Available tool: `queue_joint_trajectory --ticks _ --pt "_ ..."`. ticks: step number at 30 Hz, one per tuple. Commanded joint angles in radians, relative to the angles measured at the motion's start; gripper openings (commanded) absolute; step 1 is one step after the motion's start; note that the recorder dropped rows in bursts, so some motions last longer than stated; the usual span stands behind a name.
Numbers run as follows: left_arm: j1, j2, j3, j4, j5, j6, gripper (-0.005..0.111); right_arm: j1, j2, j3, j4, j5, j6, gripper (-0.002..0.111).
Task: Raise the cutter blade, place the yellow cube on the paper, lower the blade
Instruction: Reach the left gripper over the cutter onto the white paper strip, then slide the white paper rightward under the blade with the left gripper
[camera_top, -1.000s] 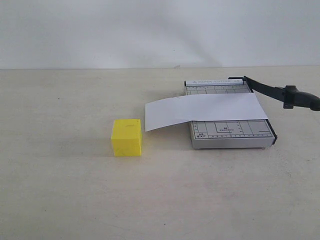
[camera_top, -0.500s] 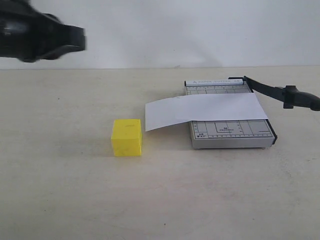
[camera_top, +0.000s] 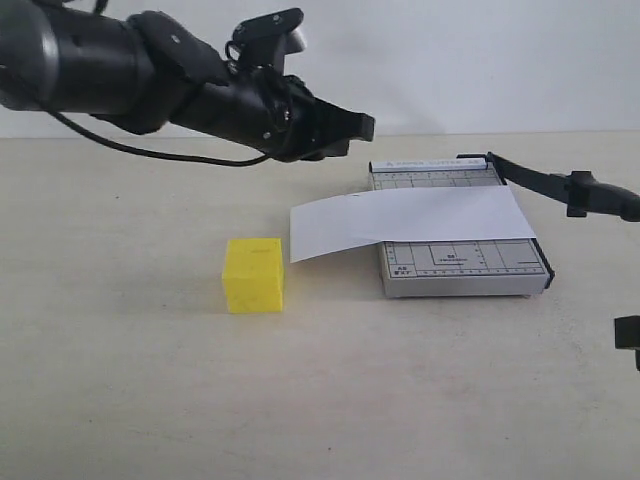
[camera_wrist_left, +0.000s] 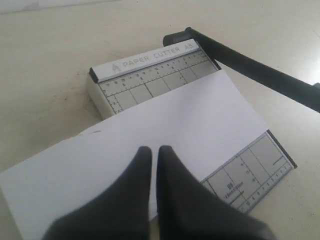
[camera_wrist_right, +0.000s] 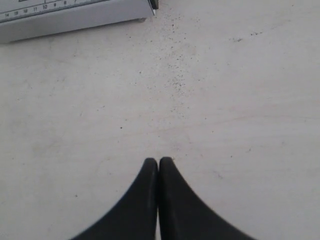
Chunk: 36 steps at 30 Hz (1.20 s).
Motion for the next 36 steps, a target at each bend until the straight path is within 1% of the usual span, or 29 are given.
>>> queue_joint_trajectory --ticks 1,2,4,8,11,15,17,21,25,30,33,36 --pt "-0.036 0.104 -0.109 -0.042 0.012 0.069 0.004 -0.004 0.002 -0.005 -0.008 0.021 0.032 0.000" --pt "-0.046 0.152 -0.149 -0.043 0.040 0.084 0.004 -0.004 0.002 -0.005 -0.008 0.036 0.051 0.000" --pt "-0.050 0.205 -0.177 -0.048 0.047 0.084 0.004 -0.004 0.002 -0.005 -0.006 0.042 0.066 0.000" --pt "-0.054 0.240 -0.182 -0.077 0.073 0.084 0.004 -0.004 0.002 -0.005 -0.006 0.036 0.066 0.000" --pt "-0.083 0.243 -0.182 -0.077 -0.010 0.142 0.004 -0.002 0.002 -0.005 -0.004 0.036 0.069 0.000" --pt "-0.116 0.253 -0.182 -0.077 -0.087 0.203 0.004 -0.002 0.002 -0.005 0.008 0.038 0.065 0.000" --pt "-0.116 0.281 -0.194 -0.077 -0.115 0.214 0.004 -0.002 0.002 -0.005 0.008 0.038 0.065 0.000" --pt "-0.116 0.333 -0.257 -0.077 -0.080 0.214 0.004 -0.002 0.002 -0.005 0.008 0.038 0.067 0.000" --pt "-0.116 0.403 -0.344 -0.077 0.028 0.210 0.004 -0.002 0.002 -0.005 0.008 0.038 0.067 0.000" --pt "-0.116 0.467 -0.428 -0.077 0.065 0.158 0.004 -0.002 -0.005 -0.005 0.008 0.045 0.065 0.000" --pt "-0.116 0.491 -0.471 -0.075 0.113 0.158 0.004 -0.002 -0.020 -0.005 0.008 0.049 0.065 0.000" --pt "-0.116 0.515 -0.496 -0.077 0.131 0.158 0.004 -0.002 -0.036 -0.005 0.008 0.049 0.062 0.000"
